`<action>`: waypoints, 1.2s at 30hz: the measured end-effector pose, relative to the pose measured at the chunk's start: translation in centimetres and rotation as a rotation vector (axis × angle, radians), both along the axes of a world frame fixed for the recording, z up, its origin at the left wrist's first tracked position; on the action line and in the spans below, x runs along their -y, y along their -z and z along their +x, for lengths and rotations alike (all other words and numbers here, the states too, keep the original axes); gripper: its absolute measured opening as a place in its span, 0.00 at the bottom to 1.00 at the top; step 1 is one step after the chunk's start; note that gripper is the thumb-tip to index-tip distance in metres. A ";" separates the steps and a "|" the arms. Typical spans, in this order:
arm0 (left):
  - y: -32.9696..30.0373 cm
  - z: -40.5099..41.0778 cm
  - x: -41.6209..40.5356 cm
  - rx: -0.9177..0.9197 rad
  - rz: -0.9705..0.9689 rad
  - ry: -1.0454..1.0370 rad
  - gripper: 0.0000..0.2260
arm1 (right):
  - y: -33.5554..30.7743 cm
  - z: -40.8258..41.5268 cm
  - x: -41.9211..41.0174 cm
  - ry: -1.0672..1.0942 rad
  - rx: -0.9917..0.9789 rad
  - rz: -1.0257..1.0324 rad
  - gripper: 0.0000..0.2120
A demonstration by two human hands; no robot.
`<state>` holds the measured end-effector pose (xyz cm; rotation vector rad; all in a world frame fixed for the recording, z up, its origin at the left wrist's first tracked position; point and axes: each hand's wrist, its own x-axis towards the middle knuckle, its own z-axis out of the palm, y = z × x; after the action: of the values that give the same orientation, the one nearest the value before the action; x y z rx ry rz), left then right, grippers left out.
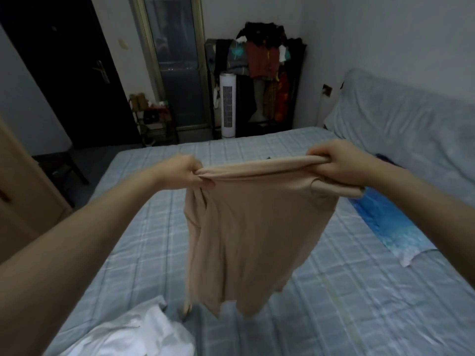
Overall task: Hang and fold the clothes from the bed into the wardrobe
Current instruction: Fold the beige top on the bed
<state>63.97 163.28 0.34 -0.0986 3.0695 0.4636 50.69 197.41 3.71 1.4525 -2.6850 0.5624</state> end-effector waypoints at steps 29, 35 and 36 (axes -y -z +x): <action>1.3 1.4 4.2 -0.060 0.174 -0.276 0.11 | 6.5 -8.8 -4.9 0.259 -0.044 -0.026 0.22; 1.0 2.2 4.2 -0.224 0.234 -0.282 0.15 | 7.0 -9.8 -4.5 0.477 0.065 -0.129 0.13; 0.8 2.7 4.4 -0.217 0.224 -0.267 0.18 | 7.1 -9.7 -4.7 0.539 0.089 -0.077 0.18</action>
<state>66.62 158.89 -0.47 -0.4857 3.1972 0.8823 40.94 202.10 -3.44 0.6452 -2.9014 0.6802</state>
